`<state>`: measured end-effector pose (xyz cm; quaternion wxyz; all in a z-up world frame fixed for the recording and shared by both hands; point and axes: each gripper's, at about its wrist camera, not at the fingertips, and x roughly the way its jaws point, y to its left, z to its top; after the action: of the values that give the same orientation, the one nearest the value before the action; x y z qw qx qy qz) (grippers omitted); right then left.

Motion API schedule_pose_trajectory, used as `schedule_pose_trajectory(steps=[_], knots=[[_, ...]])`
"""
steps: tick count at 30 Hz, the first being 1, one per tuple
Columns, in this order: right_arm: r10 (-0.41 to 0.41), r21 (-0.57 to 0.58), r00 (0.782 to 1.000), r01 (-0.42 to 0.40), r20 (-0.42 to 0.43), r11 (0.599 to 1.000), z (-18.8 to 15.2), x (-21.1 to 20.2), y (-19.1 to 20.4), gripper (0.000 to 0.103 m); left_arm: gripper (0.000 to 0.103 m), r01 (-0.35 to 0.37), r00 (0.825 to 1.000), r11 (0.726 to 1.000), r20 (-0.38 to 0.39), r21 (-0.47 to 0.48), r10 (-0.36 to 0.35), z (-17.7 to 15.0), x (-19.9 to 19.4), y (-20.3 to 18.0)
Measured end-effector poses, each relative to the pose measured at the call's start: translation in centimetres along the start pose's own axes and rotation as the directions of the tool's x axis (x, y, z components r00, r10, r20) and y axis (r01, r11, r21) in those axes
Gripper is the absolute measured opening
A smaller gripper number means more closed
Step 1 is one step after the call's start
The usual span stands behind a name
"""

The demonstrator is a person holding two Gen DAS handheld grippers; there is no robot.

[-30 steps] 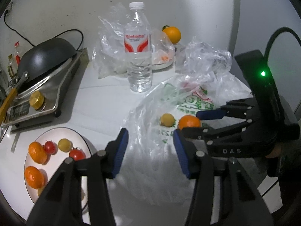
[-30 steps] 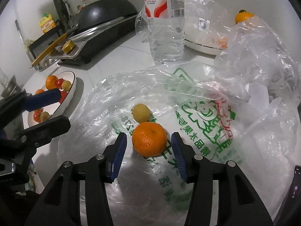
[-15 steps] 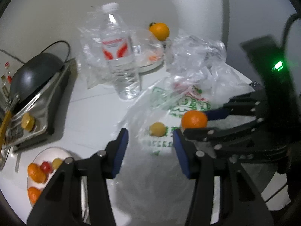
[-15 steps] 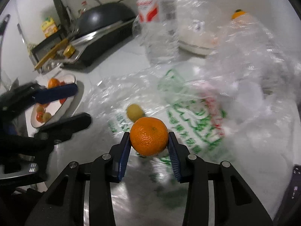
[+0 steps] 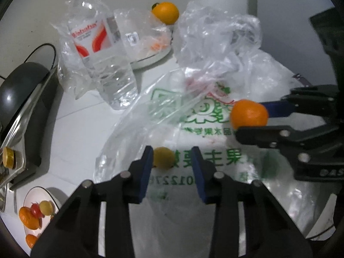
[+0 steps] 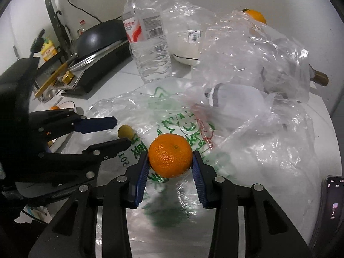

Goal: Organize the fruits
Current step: 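Grasp the orange with the right tool while the left tool grasps the yellow-green fruit, then carry the orange with the right tool while the left tool carries the yellow-green fruit to the plate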

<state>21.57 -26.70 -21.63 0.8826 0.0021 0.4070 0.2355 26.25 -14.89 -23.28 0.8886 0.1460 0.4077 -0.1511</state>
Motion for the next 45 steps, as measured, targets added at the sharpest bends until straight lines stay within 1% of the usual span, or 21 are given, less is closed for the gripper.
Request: schedule_pose_trajectory(steps=[5,7,8,14,23,32,45], knots=[[0.006,0.000,1.000,-0.006,0.004,1.000,-0.1,0.0,-0.1,0.041,0.036,-0.015,0.999,1.000,-0.033,-0.013,0.015,0.0,1.3,0.4],[0.008,-0.001,1.000,-0.008,0.005,1.000,-0.1,-0.1,-0.2,0.041,0.032,-0.018,0.999,1.000,-0.037,-0.009,0.018,-0.1,1.5,0.4],[0.007,-0.003,1.000,-0.007,0.005,1.000,-0.2,-0.1,-0.1,0.041,0.027,-0.019,0.999,1.000,-0.038,-0.009,0.018,-0.2,1.5,0.4],[-0.002,-0.004,1.000,0.002,0.007,1.000,-0.2,-0.4,0.1,0.041,0.027,0.000,1.000,1.000,-0.026,-0.023,0.000,-0.2,1.3,0.7],[-0.027,-0.017,1.000,0.027,0.009,1.000,0.0,-1.1,1.5,0.041,0.027,0.038,0.998,0.999,0.049,-0.019,-0.037,-0.3,-2.2,0.2],[-0.048,-0.041,0.999,0.049,0.019,0.998,0.1,-2.2,4.2,0.041,0.027,0.045,0.993,0.999,0.108,-0.030,-0.041,-1.7,-6.0,0.5],[-0.063,-0.102,0.997,0.066,0.033,0.993,0.6,-2.9,9.8,0.041,0.027,0.048,0.985,0.996,0.169,-0.075,-0.034,-5.3,-10.4,3.7]])
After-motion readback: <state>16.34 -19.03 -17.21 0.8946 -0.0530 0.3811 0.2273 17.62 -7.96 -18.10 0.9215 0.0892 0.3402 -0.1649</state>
